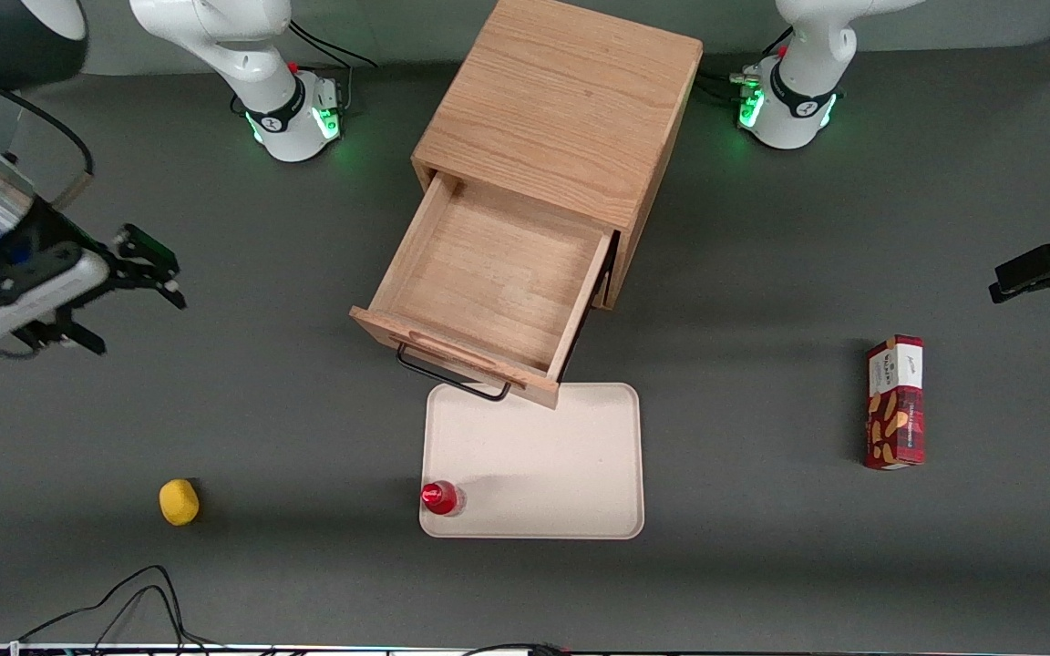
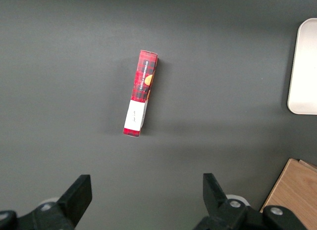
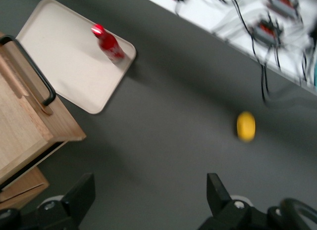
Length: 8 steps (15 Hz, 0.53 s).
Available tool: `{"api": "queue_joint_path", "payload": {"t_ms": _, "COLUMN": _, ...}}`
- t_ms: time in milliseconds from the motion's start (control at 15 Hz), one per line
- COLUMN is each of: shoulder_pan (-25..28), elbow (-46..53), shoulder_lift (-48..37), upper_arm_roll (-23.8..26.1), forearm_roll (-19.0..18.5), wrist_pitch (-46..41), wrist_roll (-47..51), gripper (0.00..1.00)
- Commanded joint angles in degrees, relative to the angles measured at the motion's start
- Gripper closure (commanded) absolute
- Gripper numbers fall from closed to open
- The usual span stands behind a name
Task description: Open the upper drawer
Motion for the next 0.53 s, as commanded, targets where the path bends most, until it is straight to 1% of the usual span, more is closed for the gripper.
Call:
{"api": "queue_joint_path", "payload": {"t_ms": 0, "shoulder_pan": -1.12, "elbow": -2.9, "shoulder_lift": -3.69, "upper_arm_roll": -1.26, "forearm_roll": 0.96, "wrist_pitch": -4.02, "wrist_roll": 13.65, "gripper": 0.0}}
{"api": "queue_joint_path", "payload": {"t_ms": 133, "shoulder_pan": -1.12, "elbow": -2.9, "shoulder_lift": -4.22, "upper_arm_roll": -2.67, "forearm_roll": 0.35, "wrist_pitch": -7.7, "wrist_roll": 16.76, "gripper": 0.0}}
{"api": "queue_joint_path", "payload": {"t_ms": 267, "shoulder_pan": -1.21, "elbow": -3.86, "shoulder_lift": -4.66, "upper_arm_roll": -2.76, "forearm_roll": -3.76, "wrist_pitch": -11.48, "wrist_roll": 22.53, "gripper": 0.0}}
{"api": "queue_joint_path", "payload": {"t_ms": 333, "shoulder_pan": -1.12, "elbow": -4.04, "shoulder_lift": -4.58, "upper_arm_roll": -2.76, "forearm_roll": -4.39, "wrist_pitch": -12.2, "wrist_roll": 26.22, "gripper": 0.0}}
{"api": "queue_joint_path", "payload": {"t_ms": 467, "shoulder_pan": -1.12, "elbow": -3.96, "shoulder_lift": -4.58, "upper_arm_roll": -2.76, "forearm_roll": -4.31, "wrist_pitch": -12.03, "wrist_roll": 27.67, "gripper": 0.0}}
